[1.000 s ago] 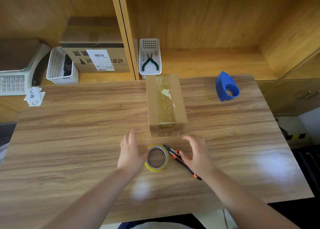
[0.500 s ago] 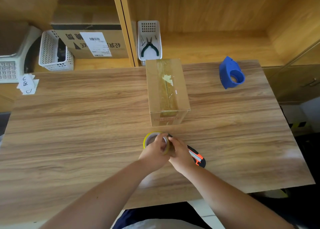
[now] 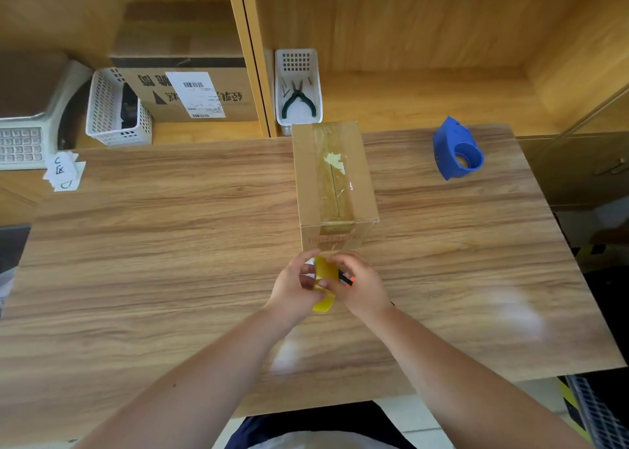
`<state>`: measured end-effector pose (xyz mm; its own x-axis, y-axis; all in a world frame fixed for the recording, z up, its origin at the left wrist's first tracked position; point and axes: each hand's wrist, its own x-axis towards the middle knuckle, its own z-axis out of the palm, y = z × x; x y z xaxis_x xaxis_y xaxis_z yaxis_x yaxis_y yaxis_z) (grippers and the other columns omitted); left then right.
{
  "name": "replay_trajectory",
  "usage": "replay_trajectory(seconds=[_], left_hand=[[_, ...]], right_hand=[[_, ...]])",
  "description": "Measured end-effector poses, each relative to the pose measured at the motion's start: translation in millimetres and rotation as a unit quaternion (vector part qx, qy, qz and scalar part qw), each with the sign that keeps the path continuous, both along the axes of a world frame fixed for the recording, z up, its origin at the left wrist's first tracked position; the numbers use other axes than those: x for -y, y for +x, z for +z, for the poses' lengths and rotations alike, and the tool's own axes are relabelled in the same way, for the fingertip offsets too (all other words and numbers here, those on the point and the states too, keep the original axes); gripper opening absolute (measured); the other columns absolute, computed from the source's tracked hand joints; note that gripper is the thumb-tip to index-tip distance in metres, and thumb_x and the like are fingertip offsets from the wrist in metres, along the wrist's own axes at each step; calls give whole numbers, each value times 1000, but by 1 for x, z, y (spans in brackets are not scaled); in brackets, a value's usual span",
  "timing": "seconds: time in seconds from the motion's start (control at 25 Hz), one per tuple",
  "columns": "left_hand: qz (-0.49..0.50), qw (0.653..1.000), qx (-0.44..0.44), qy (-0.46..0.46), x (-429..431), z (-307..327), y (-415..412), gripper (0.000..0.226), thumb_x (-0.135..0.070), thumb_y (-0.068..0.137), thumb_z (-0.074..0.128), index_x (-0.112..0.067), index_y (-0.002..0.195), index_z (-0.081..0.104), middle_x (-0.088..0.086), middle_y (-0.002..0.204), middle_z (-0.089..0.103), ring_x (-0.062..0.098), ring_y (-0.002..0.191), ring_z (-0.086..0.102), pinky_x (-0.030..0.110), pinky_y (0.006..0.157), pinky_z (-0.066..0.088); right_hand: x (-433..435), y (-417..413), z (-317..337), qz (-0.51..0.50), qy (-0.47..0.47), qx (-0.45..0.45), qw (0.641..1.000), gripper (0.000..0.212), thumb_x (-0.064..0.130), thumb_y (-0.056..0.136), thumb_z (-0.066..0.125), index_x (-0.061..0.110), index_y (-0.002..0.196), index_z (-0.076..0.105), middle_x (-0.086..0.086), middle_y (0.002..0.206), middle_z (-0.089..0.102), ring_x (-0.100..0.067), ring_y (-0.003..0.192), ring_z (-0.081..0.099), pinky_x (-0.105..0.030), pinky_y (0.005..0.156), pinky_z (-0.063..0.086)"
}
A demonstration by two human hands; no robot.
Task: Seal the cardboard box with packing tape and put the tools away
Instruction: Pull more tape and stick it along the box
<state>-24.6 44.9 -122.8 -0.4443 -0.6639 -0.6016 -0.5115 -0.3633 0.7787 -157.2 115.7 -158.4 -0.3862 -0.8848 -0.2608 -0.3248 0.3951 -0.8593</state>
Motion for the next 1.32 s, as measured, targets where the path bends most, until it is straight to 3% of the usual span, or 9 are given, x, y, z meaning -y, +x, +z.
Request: replay_trajectory(seconds=[0.12, 0.2, 0.32, 0.44, 0.68, 0.92, 1.08, 1.24, 1.32], left_hand=[[-7, 1000, -11, -2, 1, -1, 3, 73, 15, 68, 66, -34, 122, 55, 6, 104, 64, 18, 83, 61, 32, 71, 55], [-14, 1000, -17, 3, 0, -2, 5, 72, 17, 70, 65, -36, 118, 54, 7, 102, 65, 17, 82, 62, 24, 66, 54], [-9, 1000, -18, 19, 3, -4, 6, 72, 16, 72, 66, -35, 120, 52, 11, 105, 70, 15, 83, 65, 21, 66, 54], [-14, 999, -14, 36, 4, -4, 7, 74, 14, 73, 68, -30, 129, 48, 8, 96, 73, 16, 79, 65, 27, 70, 53], [-21, 999, 8, 36, 9, -9, 8, 77, 5, 74, 72, -35, 133, 43, 11, 96, 75, 30, 94, 70, 46, 86, 56], [-16, 998, 15, 54, 6, -10, 8, 80, 5, 70, 74, -34, 132, 42, 15, 97, 74, 29, 94, 71, 46, 85, 55], [-18, 998, 13, 58, 4, -9, 6, 80, 7, 70, 73, -32, 132, 40, 24, 101, 72, 24, 83, 67, 48, 85, 55], [-11, 997, 31, 64, 6, -9, 4, 80, 5, 70, 75, -34, 129, 40, 17, 99, 74, 31, 93, 71, 45, 85, 55], [-14, 997, 41, 60, 7, -8, 3, 78, 4, 70, 76, -35, 128, 40, 13, 93, 74, 27, 85, 70, 40, 83, 56]], right_hand=[[2, -5, -2, -7, 15, 32, 999, 34, 40, 80, 67, 38, 113, 60, 3, 115, 63, -20, 111, 58, -26, 94, 46], [2, -7, -2, 7, 18, 40, 999, 26, 25, 86, 67, 42, 105, 60, 4, 107, 64, -24, 100, 62, -23, 85, 46], [5, -7, -4, -9, 17, 20, 1000, 20, 19, 85, 70, 29, 102, 69, 9, 92, 66, -20, 89, 63, -27, 78, 47], [9, -6, -3, -11, 19, -29, 999, 18, 20, 81, 74, 18, 99, 73, 20, 79, 60, -5, 75, 56, -21, 69, 43], [22, -9, 9, 53, 76, -57, 994, 21, 28, 86, 68, 20, 105, 63, 7, 86, 66, -11, 77, 58, -12, 63, 38], [27, -15, 11, 94, 124, -54, 986, 16, 33, 84, 67, 33, 86, 51, 5, 84, 73, -16, 80, 66, -36, 73, 51], [28, -15, 14, 128, 129, -82, 980, 15, 33, 86, 65, 29, 88, 51, 4, 84, 72, -18, 78, 65, -37, 71, 50], [29, -12, 16, 123, 128, -99, 979, 14, 31, 87, 64, 23, 92, 54, 2, 86, 72, -20, 76, 62, -34, 68, 46], [30, -11, 16, 121, 127, -94, 980, 13, 29, 87, 65, 24, 89, 53, 2, 82, 71, -19, 72, 59, -36, 68, 47]])
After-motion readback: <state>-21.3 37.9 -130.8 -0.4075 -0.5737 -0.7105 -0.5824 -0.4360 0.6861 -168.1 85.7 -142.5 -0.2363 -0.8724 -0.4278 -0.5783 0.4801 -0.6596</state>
